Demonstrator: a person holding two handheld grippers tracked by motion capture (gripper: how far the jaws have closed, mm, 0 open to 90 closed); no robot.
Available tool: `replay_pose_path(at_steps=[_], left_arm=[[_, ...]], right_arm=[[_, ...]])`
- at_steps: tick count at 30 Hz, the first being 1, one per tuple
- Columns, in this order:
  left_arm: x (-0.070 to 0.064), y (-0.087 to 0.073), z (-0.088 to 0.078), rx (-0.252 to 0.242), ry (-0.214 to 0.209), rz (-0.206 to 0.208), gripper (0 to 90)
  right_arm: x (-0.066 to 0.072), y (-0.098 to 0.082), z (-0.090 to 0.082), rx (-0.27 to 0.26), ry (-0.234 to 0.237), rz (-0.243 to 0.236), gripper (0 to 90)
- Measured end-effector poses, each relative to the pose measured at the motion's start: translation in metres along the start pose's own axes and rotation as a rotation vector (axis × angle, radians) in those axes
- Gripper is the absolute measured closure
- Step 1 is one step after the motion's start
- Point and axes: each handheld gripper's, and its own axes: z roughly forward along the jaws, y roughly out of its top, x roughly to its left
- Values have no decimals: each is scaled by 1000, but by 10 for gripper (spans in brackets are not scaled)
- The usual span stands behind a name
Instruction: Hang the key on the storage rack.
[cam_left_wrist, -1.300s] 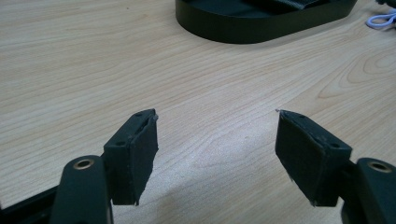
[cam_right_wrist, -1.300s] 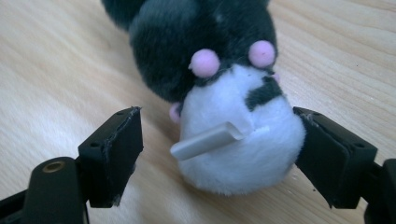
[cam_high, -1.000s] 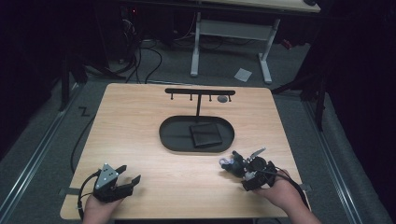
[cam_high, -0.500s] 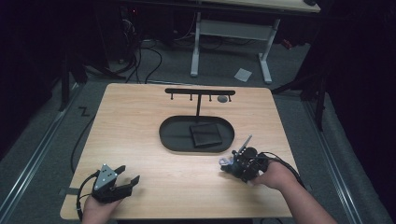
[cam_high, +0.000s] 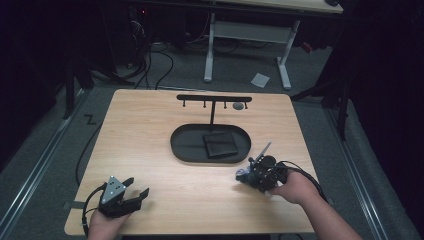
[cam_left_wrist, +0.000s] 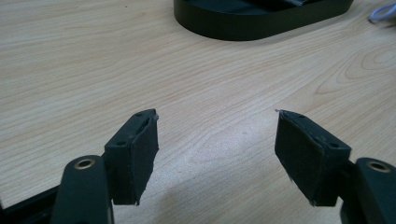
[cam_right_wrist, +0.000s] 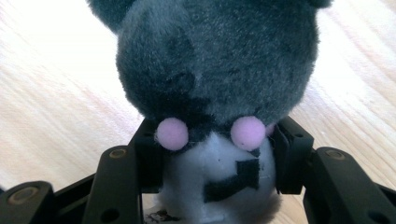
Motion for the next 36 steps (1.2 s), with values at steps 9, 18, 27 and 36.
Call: replay_pose_path(at_steps=[9,18,27,36], left_arm=[[6,-2,-9,-17,18,-24,313],[1,-4,-12,-11,23,-3,311],[1,-5,-11,-2,26,-5,311],[2,-6,-13,-5,27,-10,311]], right_arm=[[-4,-6,-28,-14,-17,54,479],[-16,-7,-59,-41,-22,127,479],[-26,1,-79,-59,-15,157,479],[-34,19,-99,-69,-39,205,480]])
